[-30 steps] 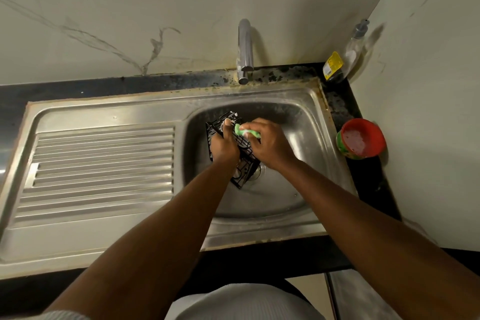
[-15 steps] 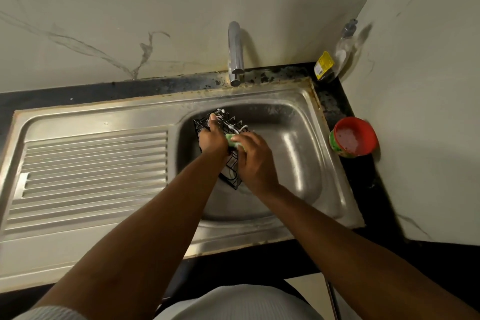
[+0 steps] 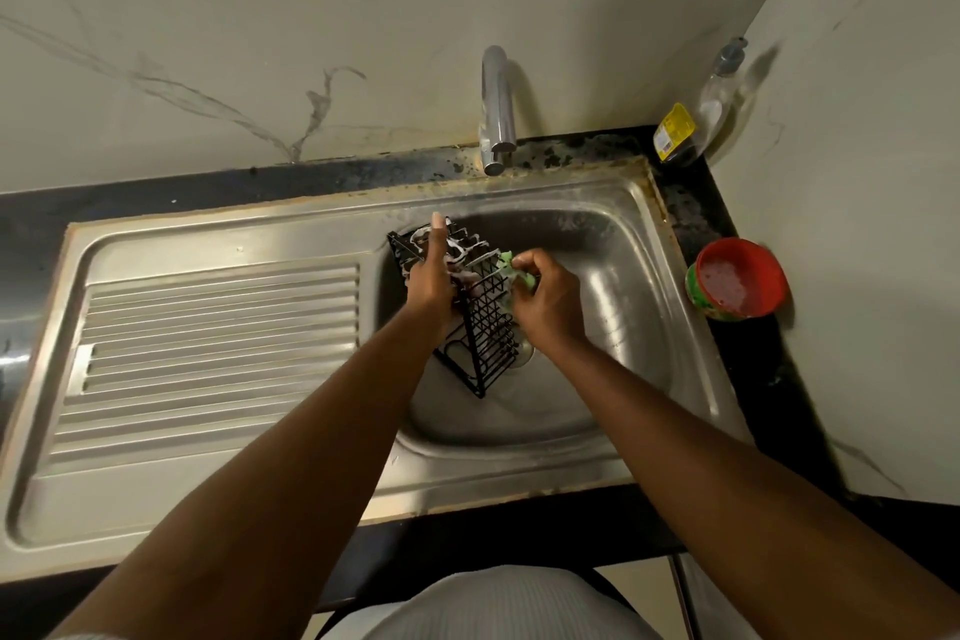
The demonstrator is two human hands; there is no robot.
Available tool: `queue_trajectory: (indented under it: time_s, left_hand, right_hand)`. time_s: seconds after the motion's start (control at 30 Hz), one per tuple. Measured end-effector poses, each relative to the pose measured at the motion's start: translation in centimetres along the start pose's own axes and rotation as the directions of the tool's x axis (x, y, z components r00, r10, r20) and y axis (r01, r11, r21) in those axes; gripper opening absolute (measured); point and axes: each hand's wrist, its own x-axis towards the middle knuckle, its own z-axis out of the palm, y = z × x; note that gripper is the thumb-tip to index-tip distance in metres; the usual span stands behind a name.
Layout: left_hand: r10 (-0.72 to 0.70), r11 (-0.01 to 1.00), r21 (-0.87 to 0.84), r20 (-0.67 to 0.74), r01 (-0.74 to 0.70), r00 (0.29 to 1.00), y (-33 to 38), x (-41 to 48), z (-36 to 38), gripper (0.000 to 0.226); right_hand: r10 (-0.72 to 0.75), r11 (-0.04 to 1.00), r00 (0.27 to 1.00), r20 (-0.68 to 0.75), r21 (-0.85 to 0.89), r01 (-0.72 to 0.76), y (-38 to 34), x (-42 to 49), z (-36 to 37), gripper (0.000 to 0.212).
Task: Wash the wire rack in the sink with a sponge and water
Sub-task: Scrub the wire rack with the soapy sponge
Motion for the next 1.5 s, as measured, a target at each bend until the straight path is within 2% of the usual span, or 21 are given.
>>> queue_trajectory:
  time_s: [0.03, 0.1, 0.17, 0.3, 0.37, 0.47, 0.57, 0.7, 0.8, 0.9, 1.0, 1.13, 1.2, 1.23, 1.33, 1.4, 1.47, 1.5]
  left_hand:
    - [0.045, 0.996, 0.082, -0.016, -0.044, 0.999, -0.2, -0.7, 0.1, 0.113]
    - [0.140, 0.973, 0.189, -0.039, -0.130, 0.989, -0.5, -1.5, 0.5, 0.105]
    - [0.133, 0.969, 0.219, -0.079, -0.113, 0.988, -0.7, -1.3, 0.5, 0.094]
    - [-0.028, 0.998, 0.048, -0.050, 0.031, 0.998, 0.5, -0.1, 0.0, 0.070]
    - [-0.121, 0.989, -0.089, -0.030, 0.118, 0.992, 2.0, -0.8, 0.2, 0.069]
    - [-0.253, 0.948, -0.184, 0.065, 0.261, 0.965, 2.3, 0.2, -0.1, 0.079]
    - [-0.362, 0.892, -0.275, 0.036, 0.358, 0.931, 1.1, 0.9, -0.8, 0.064]
    - [-0.371, 0.882, -0.285, 0.075, 0.376, 0.926, -1.2, 1.6, -1.1, 0.070]
    - [-0.351, 0.878, -0.325, 0.064, 0.352, 0.934, -2.3, 2.3, -1.4, 0.058]
    - [-0.359, 0.877, -0.328, 0.039, 0.351, 0.933, -3.3, 2.9, -2.4, 0.058]
    - [-0.340, 0.909, -0.244, 0.033, 0.338, 0.940, -3.8, 3.2, -3.3, 0.060]
    - [-0.210, 0.973, 0.077, -0.096, 0.217, 0.973, -4.9, 3.3, -3.9, 0.046]
    - [-0.149, 0.963, 0.209, -0.120, 0.172, 0.982, -5.4, 3.2, -4.2, 0.036]
    - [-0.126, 0.952, 0.263, -0.119, 0.154, 0.985, -5.5, 3.2, -4.3, 0.034]
    - [-0.075, 0.922, 0.372, -0.100, 0.108, 0.992, -5.5, 3.2, -4.6, 0.033]
    - [-0.050, 0.921, 0.380, -0.095, 0.083, 0.994, -5.6, 3.5, -4.7, 0.039]
    - [-0.046, 0.921, 0.382, -0.086, 0.075, 0.995, -5.9, 3.8, -4.8, 0.041]
    - [-0.053, 0.925, 0.371, -0.087, 0.082, 0.995, -6.1, 3.9, -4.9, 0.041]
  right_hand:
    - [0.021, 1.000, 1.000, -0.010, -0.003, -0.021, 0.0, 0.0, 0.5, 0.020]
    - [0.068, 0.998, 0.997, -0.030, -0.001, -0.068, 0.0, 0.2, 1.2, 0.021]
    - [0.061, 0.998, 0.996, -0.060, -0.005, -0.062, -0.6, 0.2, 1.7, 0.025]
    - [-0.033, 0.999, 0.990, -0.139, 0.027, 0.037, -1.8, -0.7, 2.7, 0.030]
    - [-0.102, 0.994, 0.983, -0.152, 0.027, 0.107, -2.3, -1.7, 2.9, 0.029]
    - [-0.219, 0.975, 0.971, -0.092, 0.015, 0.222, -2.1, -1.9, 2.3, 0.028]
    - [-0.250, 0.968, 0.968, -0.021, -0.022, 0.249, -1.7, -1.0, 1.4, 0.027]
    - [-0.154, 0.988, 0.986, 0.071, 0.007, 0.154, -0.5, -0.8, 1.0, 0.018]
    - [-0.037, 0.999, 0.985, 0.167, 0.009, 0.036, 0.5, -1.1, 1.3, 0.015]
    - [0.006, 1.000, 0.991, 0.132, 0.008, -0.007, 0.3, -0.5, 1.6, 0.017]
    - [0.034, 0.999, 0.992, 0.124, -0.025, -0.031, -0.2, 1.2, 2.5, 0.032]
    - [0.154, 0.983, 0.947, 0.282, -0.145, -0.117, -0.5, 2.3, 5.4, 0.055]
    - [0.179, 0.974, 0.930, 0.322, -0.188, -0.123, -1.3, 1.8, 6.8, 0.051]
    - [0.146, 0.976, 0.930, 0.338, -0.201, -0.080, -1.9, 1.4, 7.4, 0.045]
    - [-0.082, 0.967, 0.900, 0.429, -0.185, 0.176, -3.2, 0.0, 8.1, 0.023]
    - [-0.157, 0.941, 0.887, 0.434, -0.208, 0.268, -2.5, 0.3, 7.6, 0.027]
    - [-0.110, 0.924, 0.918, 0.380, -0.302, 0.236, -0.7, 1.9, 6.9, 0.034]
    - [-0.045, 0.920, 0.941, 0.336, -0.352, 0.170, 0.3, 2.8, 6.4, 0.036]
